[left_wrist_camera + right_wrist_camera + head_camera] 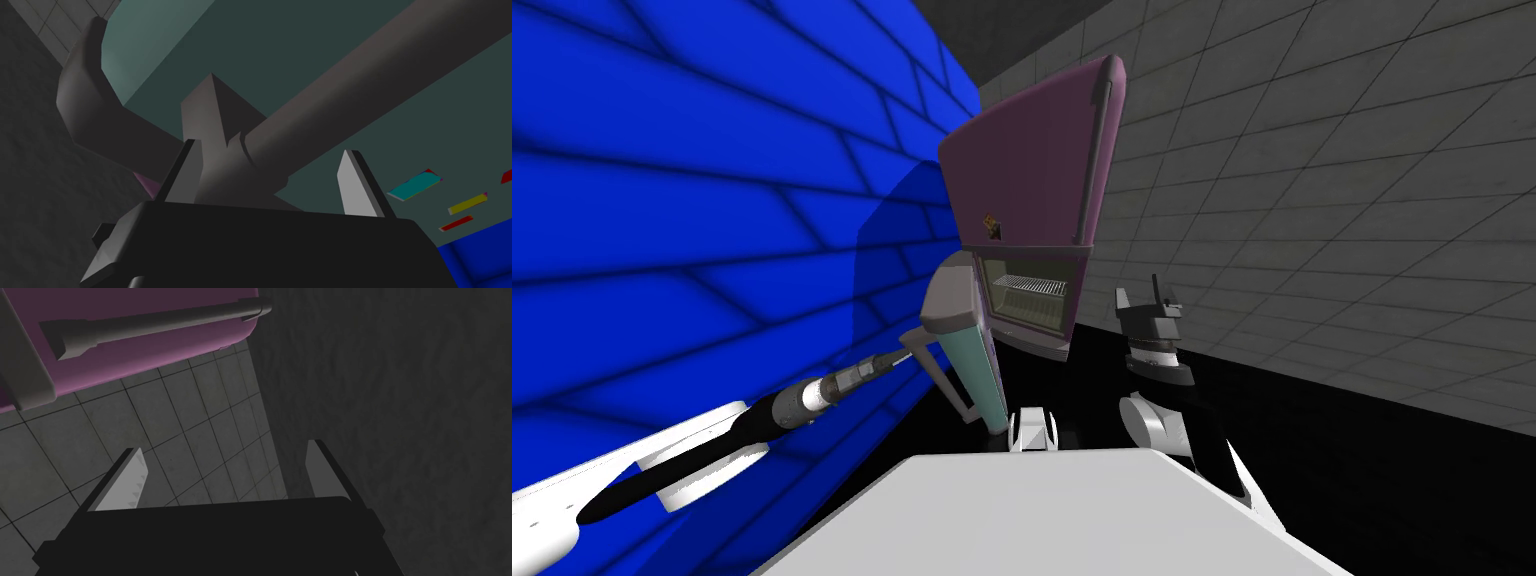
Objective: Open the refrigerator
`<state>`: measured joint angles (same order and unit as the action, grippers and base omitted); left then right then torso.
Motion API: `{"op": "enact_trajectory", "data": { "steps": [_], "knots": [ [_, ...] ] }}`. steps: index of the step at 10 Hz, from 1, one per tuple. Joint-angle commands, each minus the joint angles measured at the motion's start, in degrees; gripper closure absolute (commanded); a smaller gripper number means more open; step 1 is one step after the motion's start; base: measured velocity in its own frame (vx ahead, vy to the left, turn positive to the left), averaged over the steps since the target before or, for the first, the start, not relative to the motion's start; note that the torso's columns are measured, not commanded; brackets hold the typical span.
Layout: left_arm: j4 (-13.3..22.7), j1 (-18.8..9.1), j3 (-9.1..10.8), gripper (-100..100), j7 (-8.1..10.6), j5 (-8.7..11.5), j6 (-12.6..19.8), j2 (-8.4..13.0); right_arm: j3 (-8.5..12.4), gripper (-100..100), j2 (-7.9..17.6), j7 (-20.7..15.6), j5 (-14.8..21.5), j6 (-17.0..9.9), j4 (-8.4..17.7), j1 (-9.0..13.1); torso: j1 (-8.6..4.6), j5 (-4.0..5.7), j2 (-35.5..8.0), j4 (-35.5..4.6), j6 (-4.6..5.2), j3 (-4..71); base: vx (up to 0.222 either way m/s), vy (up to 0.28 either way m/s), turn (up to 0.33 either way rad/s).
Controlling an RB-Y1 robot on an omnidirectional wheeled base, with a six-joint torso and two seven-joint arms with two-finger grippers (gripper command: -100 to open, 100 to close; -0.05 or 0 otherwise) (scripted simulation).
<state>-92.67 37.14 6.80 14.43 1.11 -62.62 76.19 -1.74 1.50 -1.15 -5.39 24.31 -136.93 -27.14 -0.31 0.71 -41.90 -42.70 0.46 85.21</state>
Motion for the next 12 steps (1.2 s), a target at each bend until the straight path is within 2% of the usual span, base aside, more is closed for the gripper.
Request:
{"op": "enact_trajectory", "data": {
  "steps": [1,2,3,6,12],
  "knots": [
    [-0.61,-1.43,0.69,100,0.29,0.81,-1.01,0.45,0.01,0,0.01,0.00,0.00,0.00,0.01,0.00,0.10,0.00,-0.24,-0.12,-0.05,-0.15,-0.023,0.223,0.001],
    [-0.15,-0.50,-0.44,100,-0.18,-0.10,-1.12,0.29,0.00,0,0.00,0.00,0.00,-0.01,0.01,0.00,-0.37,0.02,-0.06,0.01,-0.01,-0.11,-0.013,0.089,0.014],
    [-0.34,-0.31,-0.51,100,-0.49,-0.06,-2.02,0.66,-0.02,0,-0.02,0.00,0.00,0.00,0.00,0.00,-0.78,-0.13,0.00,0.32,-0.16,-0.22,-0.015,0.168,-0.108],
    [-0.78,-0.07,-0.56,100,-0.77,0.00,-2.74,1.04,0.00,0,0.00,0.00,0.00,0.00,0.01,0.01,0.36,-0.33,-0.02,0.18,-0.10,-0.16,-0.018,0.243,-0.094],
    [-2.08,0.62,-0.73,100,-1.62,0.17,-4.92,2.16,0.00,0,0.00,0.00,0.00,0.00,0.01,0.00,-0.29,-0.13,0.56,0.29,0.25,0.24,-0.009,0.260,-0.090]
  ]
}}
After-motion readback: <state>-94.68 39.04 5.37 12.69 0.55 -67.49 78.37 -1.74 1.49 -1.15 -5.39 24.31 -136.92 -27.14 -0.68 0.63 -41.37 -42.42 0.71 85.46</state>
